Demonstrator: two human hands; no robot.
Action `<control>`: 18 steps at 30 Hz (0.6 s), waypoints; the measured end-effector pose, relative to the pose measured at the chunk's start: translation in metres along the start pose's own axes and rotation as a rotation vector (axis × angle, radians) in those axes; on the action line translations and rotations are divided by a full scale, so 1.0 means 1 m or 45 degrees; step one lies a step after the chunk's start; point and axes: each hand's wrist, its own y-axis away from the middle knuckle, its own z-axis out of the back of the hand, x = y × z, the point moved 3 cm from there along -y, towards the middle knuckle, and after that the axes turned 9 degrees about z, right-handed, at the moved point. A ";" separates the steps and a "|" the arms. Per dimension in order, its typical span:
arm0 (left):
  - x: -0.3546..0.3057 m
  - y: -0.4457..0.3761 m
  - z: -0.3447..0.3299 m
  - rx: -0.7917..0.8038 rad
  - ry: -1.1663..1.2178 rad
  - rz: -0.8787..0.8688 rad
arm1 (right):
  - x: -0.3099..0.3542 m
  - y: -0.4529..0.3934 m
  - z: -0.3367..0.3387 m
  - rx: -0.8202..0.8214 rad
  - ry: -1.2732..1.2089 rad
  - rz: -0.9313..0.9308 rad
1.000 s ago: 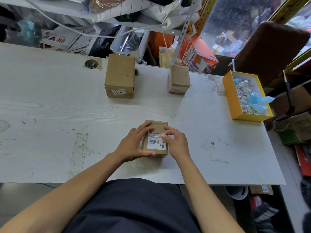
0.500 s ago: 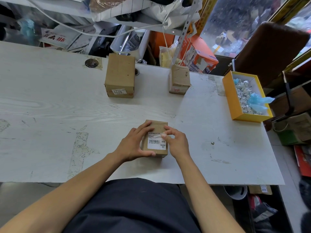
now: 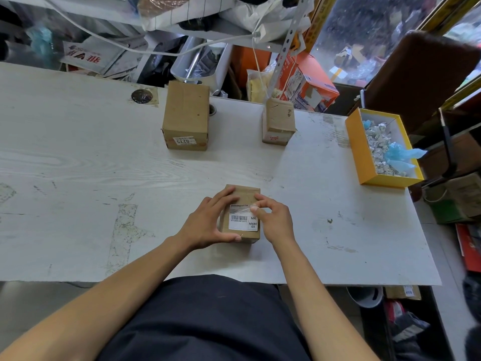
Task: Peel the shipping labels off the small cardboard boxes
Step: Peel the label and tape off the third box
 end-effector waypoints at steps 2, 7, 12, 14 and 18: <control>0.000 0.000 0.000 -0.003 0.000 -0.002 | 0.000 0.000 0.000 0.002 -0.008 -0.001; 0.000 0.000 0.000 -0.003 -0.003 0.000 | -0.001 -0.001 0.000 0.003 -0.010 0.000; 0.000 0.001 0.000 -0.007 -0.004 0.007 | -0.002 -0.001 0.001 0.000 -0.032 -0.007; 0.000 0.001 0.000 -0.008 0.001 0.003 | -0.003 -0.001 0.001 0.001 -0.049 -0.010; 0.000 0.000 0.000 -0.006 0.004 0.010 | -0.004 -0.002 0.001 0.003 -0.067 -0.014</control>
